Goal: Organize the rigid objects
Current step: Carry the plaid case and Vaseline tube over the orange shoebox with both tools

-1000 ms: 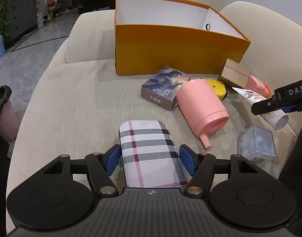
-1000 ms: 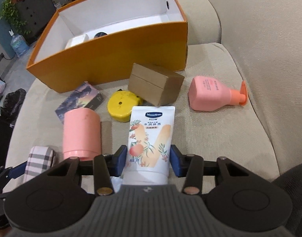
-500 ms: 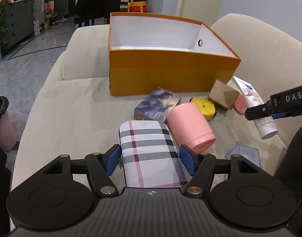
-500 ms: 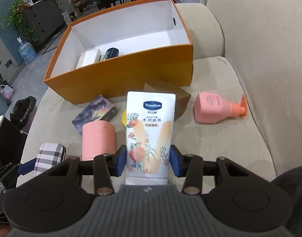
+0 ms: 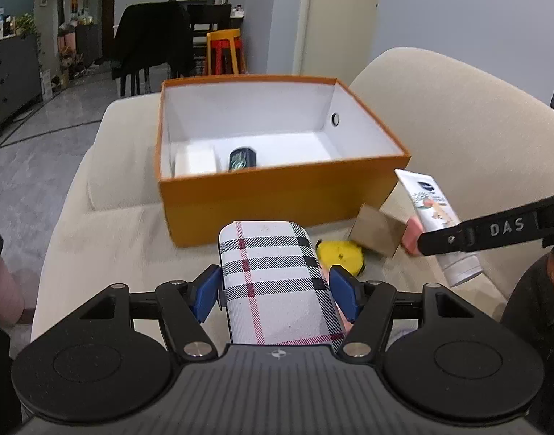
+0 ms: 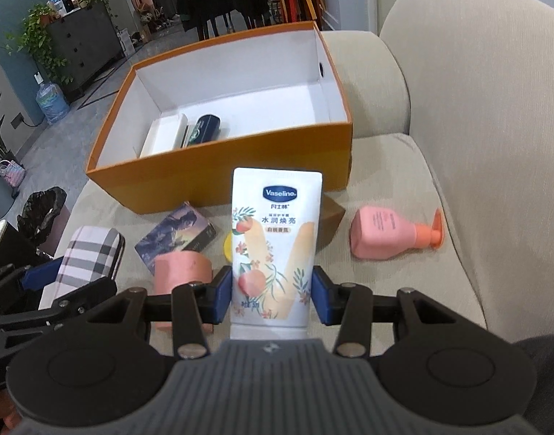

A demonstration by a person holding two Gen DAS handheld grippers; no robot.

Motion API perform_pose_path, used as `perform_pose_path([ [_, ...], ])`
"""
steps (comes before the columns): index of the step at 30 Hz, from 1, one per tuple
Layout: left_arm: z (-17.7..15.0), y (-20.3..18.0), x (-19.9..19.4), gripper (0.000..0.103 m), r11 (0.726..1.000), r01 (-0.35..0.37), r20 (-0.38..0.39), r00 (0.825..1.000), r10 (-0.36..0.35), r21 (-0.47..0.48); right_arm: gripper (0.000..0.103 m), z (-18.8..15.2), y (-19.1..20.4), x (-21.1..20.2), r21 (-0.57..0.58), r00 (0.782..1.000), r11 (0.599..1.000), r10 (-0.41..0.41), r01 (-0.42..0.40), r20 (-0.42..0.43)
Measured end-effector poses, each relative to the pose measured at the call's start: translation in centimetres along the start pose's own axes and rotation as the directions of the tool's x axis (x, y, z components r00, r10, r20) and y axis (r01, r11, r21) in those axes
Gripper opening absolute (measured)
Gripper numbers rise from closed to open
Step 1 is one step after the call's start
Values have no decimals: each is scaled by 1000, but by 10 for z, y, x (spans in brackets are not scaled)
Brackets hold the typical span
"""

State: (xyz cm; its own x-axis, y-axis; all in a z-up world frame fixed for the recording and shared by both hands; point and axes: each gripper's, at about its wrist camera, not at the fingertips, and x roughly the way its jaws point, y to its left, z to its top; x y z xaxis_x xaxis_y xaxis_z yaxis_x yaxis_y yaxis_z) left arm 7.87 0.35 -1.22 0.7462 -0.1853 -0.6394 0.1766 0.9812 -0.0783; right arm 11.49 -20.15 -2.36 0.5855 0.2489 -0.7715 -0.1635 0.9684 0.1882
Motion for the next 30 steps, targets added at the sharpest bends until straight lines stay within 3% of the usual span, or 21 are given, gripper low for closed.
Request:
perform_pose_path([
  [14,58,-4,16,75,998,2,79,997,-7,66,45,37,6,-10,-40,996,999,12,-9,83],
  [30,117,6,65,75,996,-20,131,991,10,82,45,121,9,0,-58,976,998,47,-36,212],
])
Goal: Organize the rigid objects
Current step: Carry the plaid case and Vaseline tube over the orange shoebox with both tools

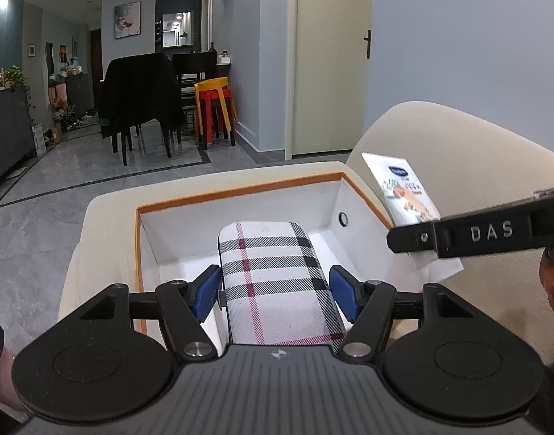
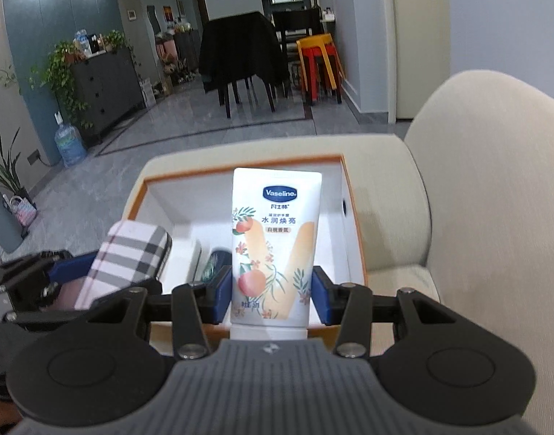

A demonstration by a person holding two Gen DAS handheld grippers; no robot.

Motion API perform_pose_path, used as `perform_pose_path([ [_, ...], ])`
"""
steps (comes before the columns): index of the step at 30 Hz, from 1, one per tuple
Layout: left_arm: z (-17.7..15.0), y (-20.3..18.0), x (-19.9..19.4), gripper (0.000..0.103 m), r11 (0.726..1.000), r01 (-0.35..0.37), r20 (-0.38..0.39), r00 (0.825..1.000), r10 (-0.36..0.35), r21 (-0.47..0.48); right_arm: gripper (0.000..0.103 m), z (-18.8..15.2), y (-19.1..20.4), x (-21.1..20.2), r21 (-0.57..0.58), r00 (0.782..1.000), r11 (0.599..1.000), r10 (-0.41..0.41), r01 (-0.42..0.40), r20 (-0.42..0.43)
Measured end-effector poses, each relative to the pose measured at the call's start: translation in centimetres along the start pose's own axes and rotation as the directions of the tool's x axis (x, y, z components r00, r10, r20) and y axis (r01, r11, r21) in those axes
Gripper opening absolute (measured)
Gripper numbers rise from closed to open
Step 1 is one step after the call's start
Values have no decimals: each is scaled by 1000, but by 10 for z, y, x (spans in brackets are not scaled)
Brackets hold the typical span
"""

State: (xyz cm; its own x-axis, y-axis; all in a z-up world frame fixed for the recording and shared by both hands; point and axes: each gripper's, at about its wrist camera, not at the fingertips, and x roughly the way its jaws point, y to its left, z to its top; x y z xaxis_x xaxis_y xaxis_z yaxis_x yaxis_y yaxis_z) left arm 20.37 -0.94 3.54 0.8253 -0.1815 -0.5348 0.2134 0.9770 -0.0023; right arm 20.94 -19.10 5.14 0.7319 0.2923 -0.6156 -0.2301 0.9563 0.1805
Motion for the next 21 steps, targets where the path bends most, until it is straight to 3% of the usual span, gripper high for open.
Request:
perform_pose_path([
  [21,-1,21,47,75,998,-16,-92,996,11,-57,45,35,9,93,-20,998,1000,3,-4,-58],
])
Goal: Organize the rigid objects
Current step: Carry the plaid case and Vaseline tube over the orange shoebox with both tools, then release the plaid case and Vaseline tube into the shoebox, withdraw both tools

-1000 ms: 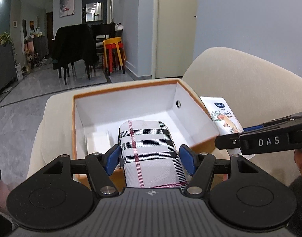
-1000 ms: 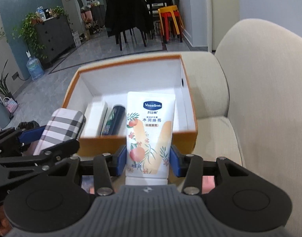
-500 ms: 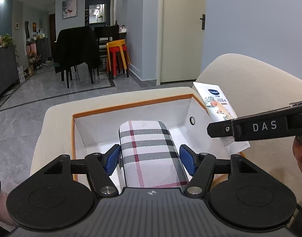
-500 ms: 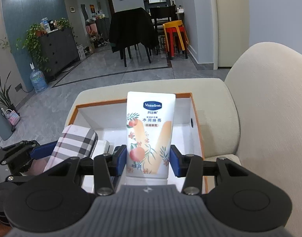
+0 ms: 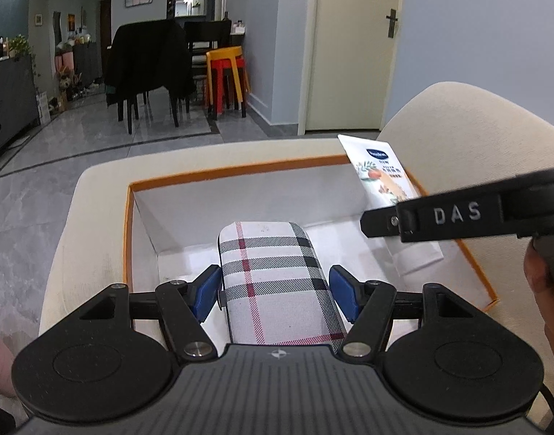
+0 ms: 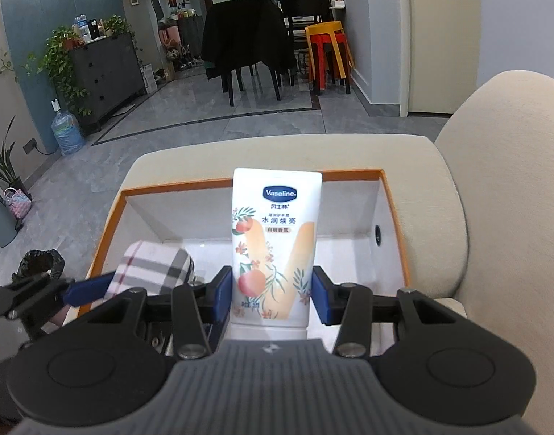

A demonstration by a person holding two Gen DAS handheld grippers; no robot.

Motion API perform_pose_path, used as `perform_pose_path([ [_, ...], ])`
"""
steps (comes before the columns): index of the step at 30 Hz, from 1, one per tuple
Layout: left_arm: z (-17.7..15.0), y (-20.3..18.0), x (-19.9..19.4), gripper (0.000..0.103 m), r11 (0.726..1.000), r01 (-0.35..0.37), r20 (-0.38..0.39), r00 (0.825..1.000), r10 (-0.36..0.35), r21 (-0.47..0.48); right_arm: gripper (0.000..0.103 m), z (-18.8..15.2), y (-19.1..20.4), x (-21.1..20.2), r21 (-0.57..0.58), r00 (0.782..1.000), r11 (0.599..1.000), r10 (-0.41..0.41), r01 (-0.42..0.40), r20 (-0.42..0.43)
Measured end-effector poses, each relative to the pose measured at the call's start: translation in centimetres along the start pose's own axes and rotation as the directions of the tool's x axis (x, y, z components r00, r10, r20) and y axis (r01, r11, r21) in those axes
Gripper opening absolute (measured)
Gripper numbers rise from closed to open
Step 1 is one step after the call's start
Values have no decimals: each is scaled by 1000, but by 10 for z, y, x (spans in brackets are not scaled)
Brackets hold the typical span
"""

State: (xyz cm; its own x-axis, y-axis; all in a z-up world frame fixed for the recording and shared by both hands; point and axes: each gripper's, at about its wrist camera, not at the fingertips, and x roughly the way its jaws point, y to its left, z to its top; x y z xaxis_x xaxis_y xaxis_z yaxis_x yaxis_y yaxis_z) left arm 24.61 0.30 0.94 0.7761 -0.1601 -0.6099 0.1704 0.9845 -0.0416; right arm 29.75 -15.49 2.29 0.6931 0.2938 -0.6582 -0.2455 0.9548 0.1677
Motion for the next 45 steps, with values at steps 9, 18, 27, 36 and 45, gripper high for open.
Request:
perform_pose_path([
  [9,-1,-1,17,75,1000,-3,-53,999,4,10,45,-9,-2,34,-51,997,999,-24,20,-77],
  [18,-10,-10,31,75,999,-1,-106,994,6,48,45,-21,-6,49,-81,990,996,-48,38,-129],
  [27,-16,-15,50,75,994,5,-184,983,15,108,45,-30,-6,65,-125,980,990,-92,70,-176],
  [36,-24,-20,63,58,987,5,-242,970,34,159,46,-41,-8,85,-150,966,986,-113,79,-232],
  [45,-19,-20,59,70,988,-10,-233,971,46,152,47,-37,-10,89,-122,965,989,-112,85,-237],
])
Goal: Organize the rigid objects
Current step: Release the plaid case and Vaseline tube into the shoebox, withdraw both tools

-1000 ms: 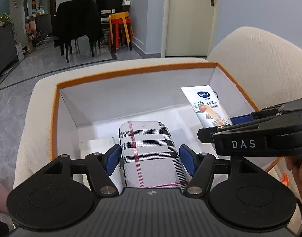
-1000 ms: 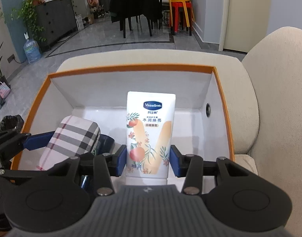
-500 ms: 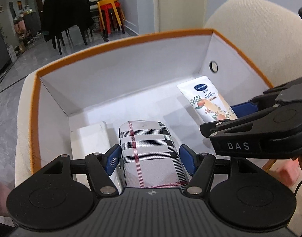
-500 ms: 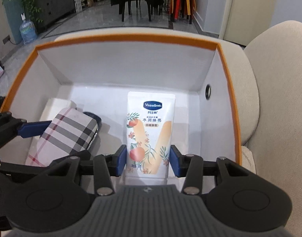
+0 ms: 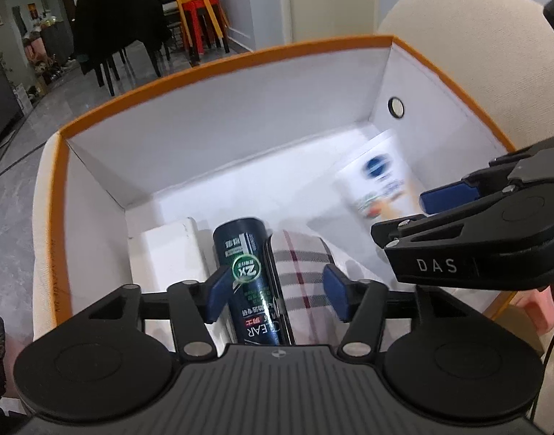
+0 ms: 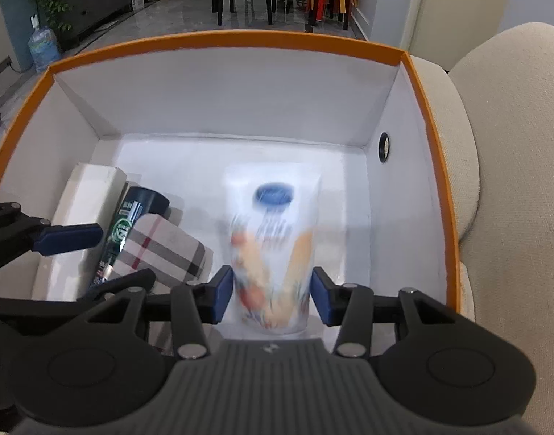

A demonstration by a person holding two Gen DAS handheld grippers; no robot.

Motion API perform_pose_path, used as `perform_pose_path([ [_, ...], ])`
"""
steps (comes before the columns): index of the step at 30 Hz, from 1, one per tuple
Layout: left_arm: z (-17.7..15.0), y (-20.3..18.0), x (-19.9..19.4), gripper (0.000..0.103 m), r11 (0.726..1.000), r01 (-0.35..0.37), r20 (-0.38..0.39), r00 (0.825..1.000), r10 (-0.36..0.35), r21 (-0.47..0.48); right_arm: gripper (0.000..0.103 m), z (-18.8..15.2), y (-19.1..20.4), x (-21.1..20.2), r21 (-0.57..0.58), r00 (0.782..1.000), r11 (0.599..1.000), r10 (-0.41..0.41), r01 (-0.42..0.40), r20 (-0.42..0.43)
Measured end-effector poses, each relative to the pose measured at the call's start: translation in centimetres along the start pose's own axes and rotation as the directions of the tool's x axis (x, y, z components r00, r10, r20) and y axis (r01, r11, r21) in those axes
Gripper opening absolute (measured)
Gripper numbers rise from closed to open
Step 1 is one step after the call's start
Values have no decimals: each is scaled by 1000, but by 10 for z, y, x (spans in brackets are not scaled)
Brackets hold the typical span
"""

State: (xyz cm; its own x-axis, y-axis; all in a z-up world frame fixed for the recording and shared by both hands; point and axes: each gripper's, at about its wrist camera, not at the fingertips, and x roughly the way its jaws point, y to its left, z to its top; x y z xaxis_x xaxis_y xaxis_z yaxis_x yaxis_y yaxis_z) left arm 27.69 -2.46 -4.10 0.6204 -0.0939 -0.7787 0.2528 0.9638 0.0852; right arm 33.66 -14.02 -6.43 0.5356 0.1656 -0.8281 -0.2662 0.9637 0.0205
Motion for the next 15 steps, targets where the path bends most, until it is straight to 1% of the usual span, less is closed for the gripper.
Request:
perform_pose_path([
  [3,0,0,-6,70,1000,-4,13,1000,4,0,49,1,-2,-7,12,1000,1000,9,-9,20],
  [7,-1,-1,-10,70,1000,-4,17,1000,4,4,50,4,-3,-15,17,999,1000,18,-19,41],
  [15,0,-3,-20,71,1000,4,48,999,-5,2,50,1,-2,-19,8,999,1000,24,-25,48],
])
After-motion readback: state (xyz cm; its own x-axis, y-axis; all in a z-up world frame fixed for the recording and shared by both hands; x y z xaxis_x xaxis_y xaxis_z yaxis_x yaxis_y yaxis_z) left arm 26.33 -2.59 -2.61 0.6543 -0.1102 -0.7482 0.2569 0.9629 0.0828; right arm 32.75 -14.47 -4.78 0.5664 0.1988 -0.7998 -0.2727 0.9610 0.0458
